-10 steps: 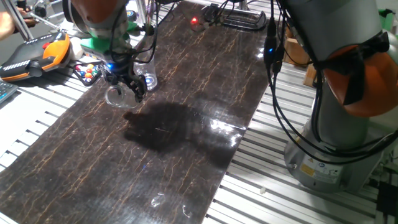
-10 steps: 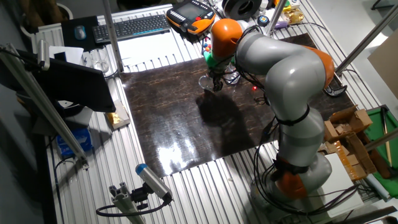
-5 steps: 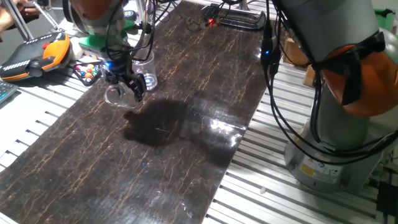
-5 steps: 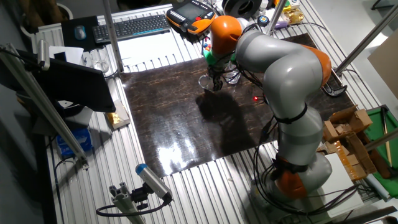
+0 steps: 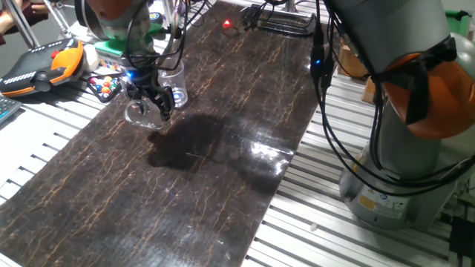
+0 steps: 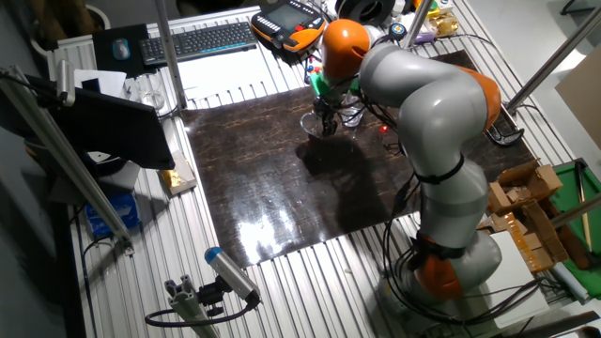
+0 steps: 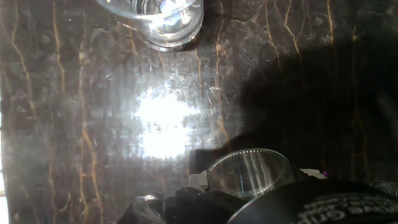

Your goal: Pour the water from one cup into another empty cup

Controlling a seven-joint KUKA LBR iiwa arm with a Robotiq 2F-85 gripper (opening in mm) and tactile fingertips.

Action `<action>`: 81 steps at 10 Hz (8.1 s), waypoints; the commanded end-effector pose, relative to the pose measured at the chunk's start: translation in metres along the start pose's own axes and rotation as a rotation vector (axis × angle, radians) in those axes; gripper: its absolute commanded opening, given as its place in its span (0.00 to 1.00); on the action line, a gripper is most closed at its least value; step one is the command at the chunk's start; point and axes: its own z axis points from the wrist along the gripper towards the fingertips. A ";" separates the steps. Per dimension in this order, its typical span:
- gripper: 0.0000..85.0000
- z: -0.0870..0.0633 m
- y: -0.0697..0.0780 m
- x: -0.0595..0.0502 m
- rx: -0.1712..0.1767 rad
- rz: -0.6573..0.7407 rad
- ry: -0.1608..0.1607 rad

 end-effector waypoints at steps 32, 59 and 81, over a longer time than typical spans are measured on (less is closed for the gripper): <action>0.01 0.071 0.018 0.065 0.012 0.143 0.157; 0.85 0.078 0.020 0.065 -0.026 0.151 0.157; 1.00 -0.010 0.015 0.000 -0.012 0.003 0.000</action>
